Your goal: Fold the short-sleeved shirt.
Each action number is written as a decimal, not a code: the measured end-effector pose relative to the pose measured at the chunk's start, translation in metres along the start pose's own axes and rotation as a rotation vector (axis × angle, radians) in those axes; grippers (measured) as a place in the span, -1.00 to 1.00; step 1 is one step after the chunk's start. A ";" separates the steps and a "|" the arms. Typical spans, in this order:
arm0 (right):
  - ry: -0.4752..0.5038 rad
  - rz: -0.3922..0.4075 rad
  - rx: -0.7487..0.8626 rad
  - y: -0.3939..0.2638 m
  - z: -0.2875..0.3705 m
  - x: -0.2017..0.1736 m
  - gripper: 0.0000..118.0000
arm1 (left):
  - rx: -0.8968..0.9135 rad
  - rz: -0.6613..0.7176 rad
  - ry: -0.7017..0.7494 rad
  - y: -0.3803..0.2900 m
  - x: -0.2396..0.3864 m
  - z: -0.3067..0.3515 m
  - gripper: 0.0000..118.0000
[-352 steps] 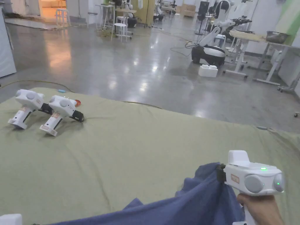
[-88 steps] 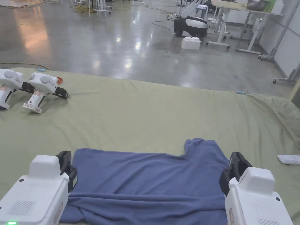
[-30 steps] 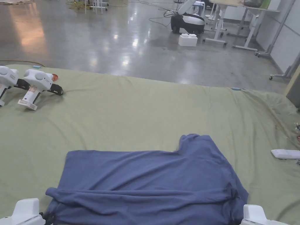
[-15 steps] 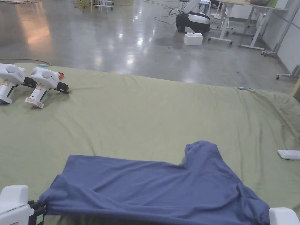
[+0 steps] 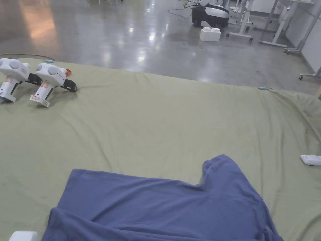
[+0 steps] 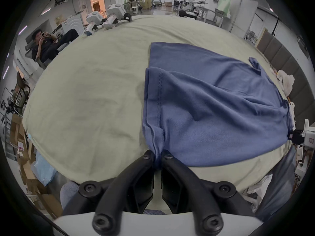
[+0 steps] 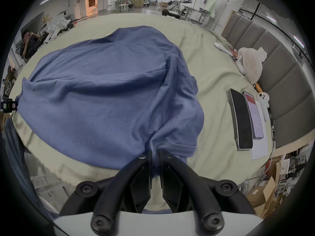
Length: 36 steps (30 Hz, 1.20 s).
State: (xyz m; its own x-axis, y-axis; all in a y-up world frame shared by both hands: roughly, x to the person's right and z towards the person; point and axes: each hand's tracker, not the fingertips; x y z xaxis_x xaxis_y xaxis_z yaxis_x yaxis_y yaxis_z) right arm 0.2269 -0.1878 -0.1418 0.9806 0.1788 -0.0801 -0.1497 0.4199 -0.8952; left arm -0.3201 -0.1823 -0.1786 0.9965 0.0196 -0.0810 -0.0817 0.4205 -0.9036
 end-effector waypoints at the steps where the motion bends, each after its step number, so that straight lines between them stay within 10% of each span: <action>1: -0.014 0.003 0.005 0.002 0.003 -0.001 -0.44 | -0.001 0.002 0.004 0.001 0.000 0.000 -0.69; 3: -0.026 0.004 0.026 0.008 0.013 0.000 -0.35 | 0.008 0.016 0.020 0.004 0.000 0.005 -0.64; 6: -0.050 -0.034 0.159 0.020 0.030 0.003 0.60 | 0.110 0.025 0.029 0.010 0.000 0.019 0.01; 15: -0.044 -0.157 0.683 0.094 0.073 -0.029 0.60 | 0.546 0.012 -0.037 0.057 0.040 0.060 0.13; 20: -0.037 -0.172 0.886 0.130 0.095 -0.057 0.00 | 0.770 -0.012 -0.044 0.082 0.069 0.087 0.05; 25: -0.056 -0.194 1.005 0.148 0.105 -0.076 -0.96 | 0.976 -0.022 0.062 0.091 0.094 0.113 -0.79; 36: -0.043 -0.206 1.040 0.160 0.096 -0.082 -0.99 | 0.871 -0.027 0.057 0.110 0.070 0.093 -1.00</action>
State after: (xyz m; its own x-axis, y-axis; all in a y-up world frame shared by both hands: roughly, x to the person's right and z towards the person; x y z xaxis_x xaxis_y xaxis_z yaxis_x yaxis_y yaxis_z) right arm 0.1101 -0.0501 -0.2361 0.9971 0.0401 0.0647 -0.0354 0.9967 -0.0724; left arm -0.2580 -0.0498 -0.2447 0.9936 -0.0359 -0.1067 0.0065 0.9645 -0.2639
